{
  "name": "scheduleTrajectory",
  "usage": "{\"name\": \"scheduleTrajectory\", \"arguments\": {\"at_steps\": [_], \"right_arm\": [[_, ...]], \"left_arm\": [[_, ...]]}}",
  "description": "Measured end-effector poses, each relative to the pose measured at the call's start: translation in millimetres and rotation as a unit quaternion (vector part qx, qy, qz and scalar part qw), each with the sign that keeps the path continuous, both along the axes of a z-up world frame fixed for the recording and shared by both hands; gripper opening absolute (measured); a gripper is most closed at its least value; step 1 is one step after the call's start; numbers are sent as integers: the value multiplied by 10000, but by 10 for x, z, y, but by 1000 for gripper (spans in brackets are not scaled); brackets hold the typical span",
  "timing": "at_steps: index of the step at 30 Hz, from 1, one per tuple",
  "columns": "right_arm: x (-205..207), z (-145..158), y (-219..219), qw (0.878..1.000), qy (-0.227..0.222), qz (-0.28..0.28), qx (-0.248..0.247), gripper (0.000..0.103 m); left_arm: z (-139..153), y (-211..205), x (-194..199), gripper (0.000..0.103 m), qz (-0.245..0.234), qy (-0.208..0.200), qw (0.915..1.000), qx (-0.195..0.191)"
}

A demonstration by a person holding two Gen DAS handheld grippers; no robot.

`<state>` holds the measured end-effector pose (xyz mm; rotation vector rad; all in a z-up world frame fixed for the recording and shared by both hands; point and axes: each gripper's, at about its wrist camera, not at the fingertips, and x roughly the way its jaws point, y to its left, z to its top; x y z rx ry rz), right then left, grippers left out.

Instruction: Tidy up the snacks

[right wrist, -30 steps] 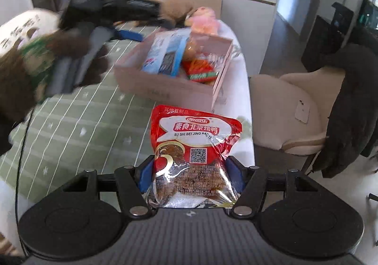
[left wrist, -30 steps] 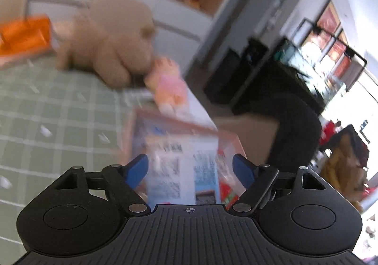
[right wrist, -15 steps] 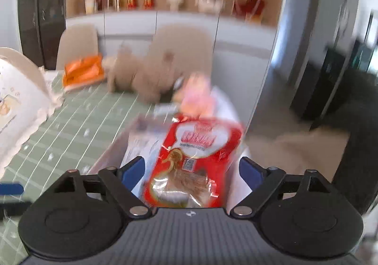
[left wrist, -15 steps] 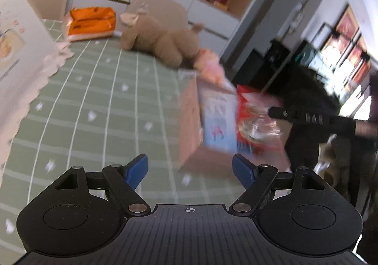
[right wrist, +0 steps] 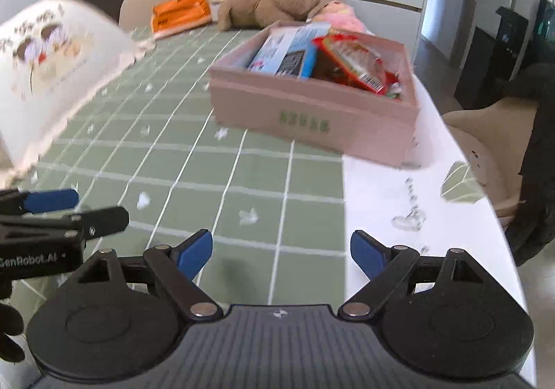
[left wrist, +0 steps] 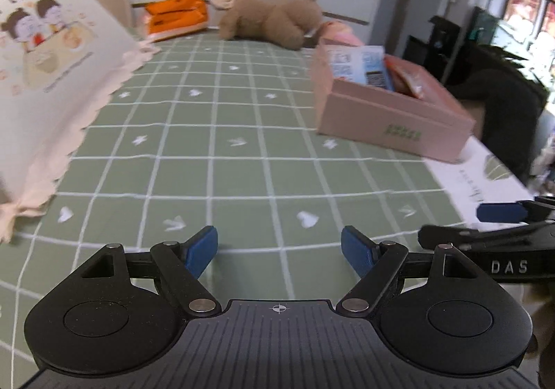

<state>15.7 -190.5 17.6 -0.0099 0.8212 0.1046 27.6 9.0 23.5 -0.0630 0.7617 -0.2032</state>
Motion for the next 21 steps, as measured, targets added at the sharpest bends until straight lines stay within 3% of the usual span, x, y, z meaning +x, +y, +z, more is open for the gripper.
{"name": "scheduleTrajectory", "arguments": {"at_steps": [5,8,10,12,14,21], "right_arm": [[77,-117,134,9999,82,56,-128,88],[115,-134,190,9997,-94,27,-244,93],[129,-155,223,9989,-181,-119,-422,103],[131,-175,175,9985,-239,-310,-372,103],[151,-197,37,9991,-121,-392,77,103],[8,-317,12,9964,-717,-443,56,103]], "left_arm": [[-112,10,-95,83,286,-197,9986,393],[-148,-38,-121,86,285,-336,9967,684],[-172,-21,-125,88,294,-432,9965,646],[-182,-14,-107,89,308,-472,9964,638],[-176,-33,-97,89,353,-457,9961,665],[-178,-30,-95,89,350,-482,9962,641]]}}
